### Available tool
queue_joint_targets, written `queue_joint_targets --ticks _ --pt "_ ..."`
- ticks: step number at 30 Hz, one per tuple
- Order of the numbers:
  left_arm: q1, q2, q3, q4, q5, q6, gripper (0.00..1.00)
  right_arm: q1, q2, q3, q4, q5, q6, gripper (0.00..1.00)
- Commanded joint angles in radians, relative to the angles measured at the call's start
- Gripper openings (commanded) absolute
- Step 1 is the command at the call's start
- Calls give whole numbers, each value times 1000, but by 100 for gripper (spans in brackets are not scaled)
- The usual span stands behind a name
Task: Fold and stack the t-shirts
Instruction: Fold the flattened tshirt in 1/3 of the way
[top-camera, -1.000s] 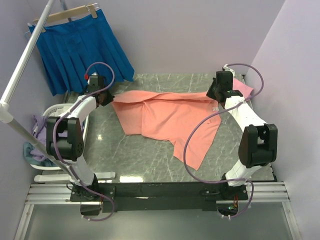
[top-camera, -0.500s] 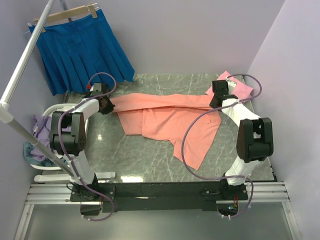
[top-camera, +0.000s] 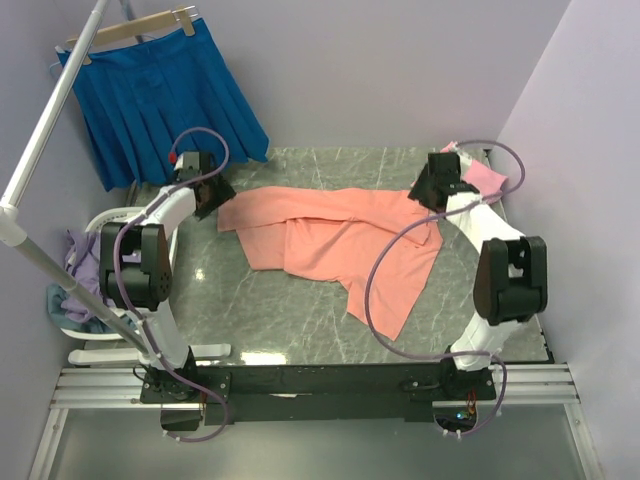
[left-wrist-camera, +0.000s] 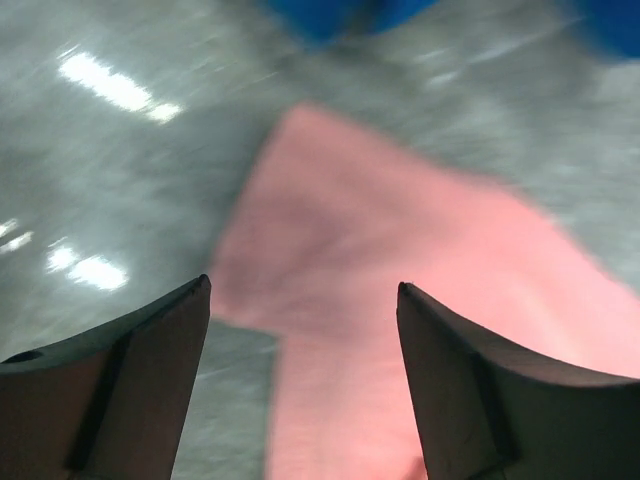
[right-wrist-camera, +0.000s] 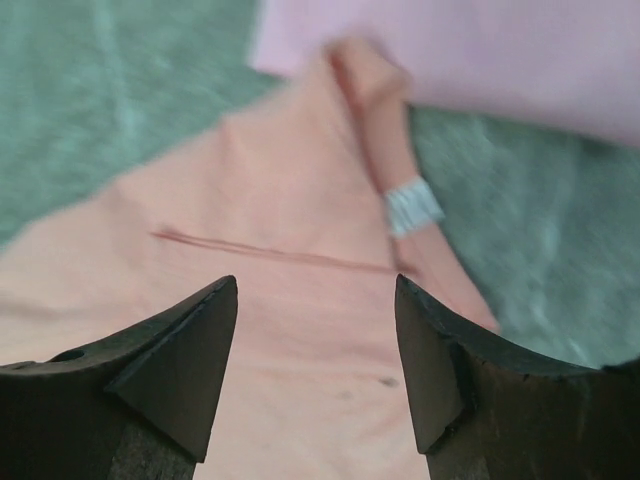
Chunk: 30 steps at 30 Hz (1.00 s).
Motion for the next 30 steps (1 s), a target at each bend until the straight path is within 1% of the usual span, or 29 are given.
queue_joint_targets --ticks 1,3,5,6,9,11,15,18,19,20,22,23,24,26,28,29,30 --pt "-14 24 137 90 158 -5 79 -7 148 200 34 -164 -10 70" --pt "-31 94 195 90 209 -9 77 -6 222 262 29 -228 -6 70" --pt "-38 150 211 107 250 -13 76 -6 257 276 52 -299 2 70" --pt "-43 167 212 127 293 -13 75 -6 288 293 57 -322 5 70" --pt "-49 213 199 141 319 -21 74 -7 331 310 42 -366 14 69" --pt "-49 233 185 132 312 -22 74 -7 340 298 40 -376 20 70" --pt "-49 243 140 83 273 -7 74 -14 367 284 -30 -342 25 70" --pt "-45 260 148 12 186 16 74 -24 374 272 -60 -296 23 70" --pt "-42 280 157 -29 149 21 74 -32 379 275 -67 -294 30 67" --pt "-32 289 169 -48 113 36 74 -53 383 279 -72 -304 33 65" --pt "-16 326 229 -86 72 56 74 -67 402 320 -109 -278 36 66" --pt "1 338 258 -133 40 77 75 -76 409 360 -138 -273 28 67" --pt "10 349 313 -152 26 88 75 -79 426 383 -153 -250 20 67" --pt "36 381 366 -192 5 120 76 -80 448 445 -187 -218 4 68" --pt "50 412 438 -219 -30 133 76 -109 475 471 -199 -222 -1 68" --pt "60 417 458 -223 -35 149 77 -112 482 489 -195 -254 -13 69" --pt "63 420 488 -210 -6 165 77 -112 482 489 -175 -268 -26 69"
